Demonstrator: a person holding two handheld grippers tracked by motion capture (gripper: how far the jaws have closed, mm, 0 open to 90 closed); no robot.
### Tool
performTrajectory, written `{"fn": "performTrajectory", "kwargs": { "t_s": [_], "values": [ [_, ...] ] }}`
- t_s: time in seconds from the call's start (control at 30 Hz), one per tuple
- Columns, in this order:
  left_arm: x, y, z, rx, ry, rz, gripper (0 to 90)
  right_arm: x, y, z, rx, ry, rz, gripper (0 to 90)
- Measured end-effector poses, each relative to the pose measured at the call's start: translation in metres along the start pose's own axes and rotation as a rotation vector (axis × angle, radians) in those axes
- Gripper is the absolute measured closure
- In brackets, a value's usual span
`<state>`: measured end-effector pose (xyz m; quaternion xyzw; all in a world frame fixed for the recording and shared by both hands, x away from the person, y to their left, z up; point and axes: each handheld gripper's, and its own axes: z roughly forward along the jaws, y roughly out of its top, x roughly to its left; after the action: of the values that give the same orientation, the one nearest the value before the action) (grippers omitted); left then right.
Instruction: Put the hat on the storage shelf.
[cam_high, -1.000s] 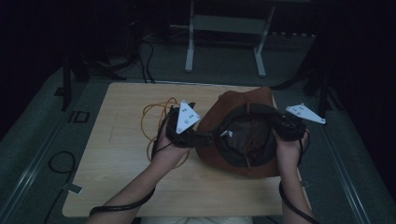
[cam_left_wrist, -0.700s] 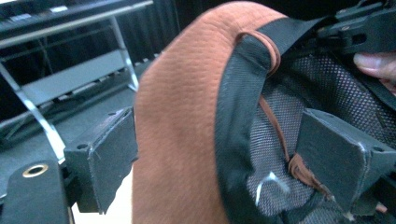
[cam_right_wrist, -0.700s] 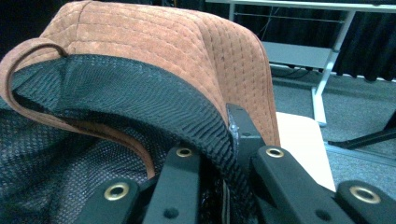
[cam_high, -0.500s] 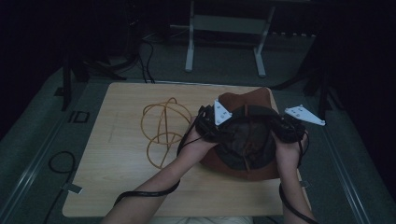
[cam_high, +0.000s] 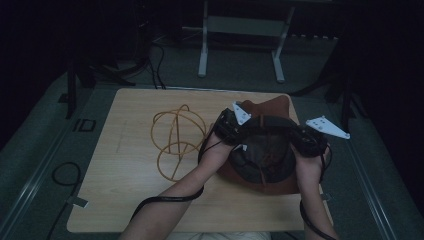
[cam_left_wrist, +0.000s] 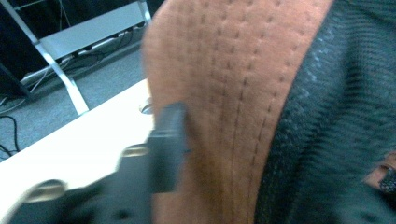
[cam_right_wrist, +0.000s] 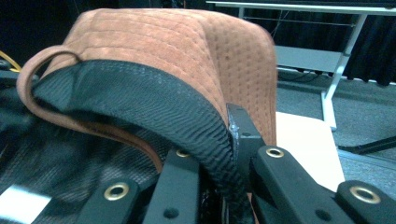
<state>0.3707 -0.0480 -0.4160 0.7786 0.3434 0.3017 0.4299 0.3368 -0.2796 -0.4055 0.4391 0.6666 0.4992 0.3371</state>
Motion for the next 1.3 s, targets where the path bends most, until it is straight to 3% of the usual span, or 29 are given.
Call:
{"fn": "performTrajectory", "kwargs": {
  "t_s": [0.07, 0.13, 0.37, 0.6, 0.7, 0.8, 0.93, 1.03, 1.2, 1.3],
  "values": [
    [-0.005, 0.002, 0.0, -0.025, 0.037, 0.024, 83.9, 0.002, -0.001, -0.001, 0.003, 0.007, -0.001, 83.7],
    [-0.005, 0.004, -0.001, -0.041, 0.042, 0.017, 86.1, 0.005, -0.003, -0.002, -0.002, 0.0, -0.01, 83.7],
    [-0.005, 0.013, -0.008, -0.077, 0.049, 0.026, 86.8, 0.003, -0.007, -0.009, -0.027, 0.009, 0.021, 77.7],
    [-0.006, 0.017, -0.018, -0.136, 0.06, 0.058, 86.8, 0.002, -0.013, -0.023, -0.029, 0.067, 0.021, 56.8],
    [-0.007, 0.018, -0.021, -0.156, 0.067, 0.062, 86.8, 0.0, -0.018, -0.034, -0.016, 0.119, 0.023, 51.0],
    [-0.007, 0.018, -0.024, -0.167, 0.059, 0.066, 86.7, -0.004, -0.022, -0.052, -0.047, 0.14, 0.04, 46.7],
    [-0.011, 0.017, -0.03, -0.191, 0.041, 0.108, 86.7, -0.011, -0.021, -0.07, -0.057, 0.108, 0.003, 41.9],
    [-0.012, 0.016, -0.032, -0.189, 0.041, 0.128, 86.6, -0.014, -0.016, -0.078, -0.065, 0.118, -0.027, 40.8],
    [-0.006, 0.017, -0.034, -0.19, 0.034, 0.096, 86.7, -0.012, -0.01, -0.09, -0.08, 0.197, -0.057, 39.4],
    [-0.001, 0.016, -0.037, -0.206, 0.036, 0.093, 86.7, -0.013, -0.007, -0.103, -0.133, 0.28, -0.025, 36.3]
  ]
}}
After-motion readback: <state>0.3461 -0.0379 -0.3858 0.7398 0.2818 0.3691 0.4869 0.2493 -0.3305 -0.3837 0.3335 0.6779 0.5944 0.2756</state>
